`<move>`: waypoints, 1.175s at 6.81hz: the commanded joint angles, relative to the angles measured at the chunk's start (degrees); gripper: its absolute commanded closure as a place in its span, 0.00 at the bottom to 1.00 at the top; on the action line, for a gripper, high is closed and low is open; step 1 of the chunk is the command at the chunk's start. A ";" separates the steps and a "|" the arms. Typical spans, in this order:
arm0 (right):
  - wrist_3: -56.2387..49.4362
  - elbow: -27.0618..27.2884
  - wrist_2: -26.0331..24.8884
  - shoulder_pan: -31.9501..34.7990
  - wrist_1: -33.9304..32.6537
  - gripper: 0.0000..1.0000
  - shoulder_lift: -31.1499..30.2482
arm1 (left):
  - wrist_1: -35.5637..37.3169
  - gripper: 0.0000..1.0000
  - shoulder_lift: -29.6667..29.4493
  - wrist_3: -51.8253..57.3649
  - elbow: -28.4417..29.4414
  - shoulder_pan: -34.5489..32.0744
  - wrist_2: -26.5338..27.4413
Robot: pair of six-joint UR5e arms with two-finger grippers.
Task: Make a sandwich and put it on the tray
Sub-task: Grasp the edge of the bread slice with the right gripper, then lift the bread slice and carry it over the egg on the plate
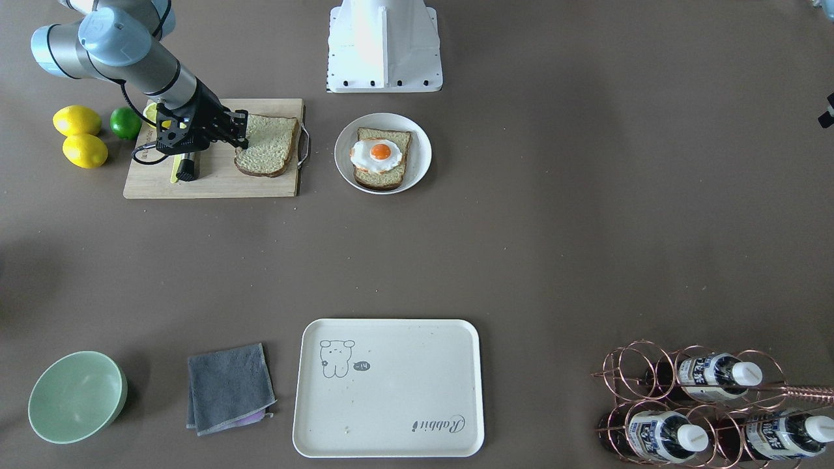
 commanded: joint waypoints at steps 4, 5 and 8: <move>8.84 -5.99 4.47 0.79 1.36 1.00 17.51 | 0.00 0.02 0.09 -0.08 -0.20 -0.09 -0.04; 10.01 -7.67 4.03 -0.71 1.54 1.00 20.00 | 0.00 0.02 0.09 -0.08 -0.20 -0.09 -0.04; 10.46 -11.01 0.17 -5.29 1.62 1.00 22.56 | 0.00 0.02 0.09 -0.08 -0.29 -0.09 0.05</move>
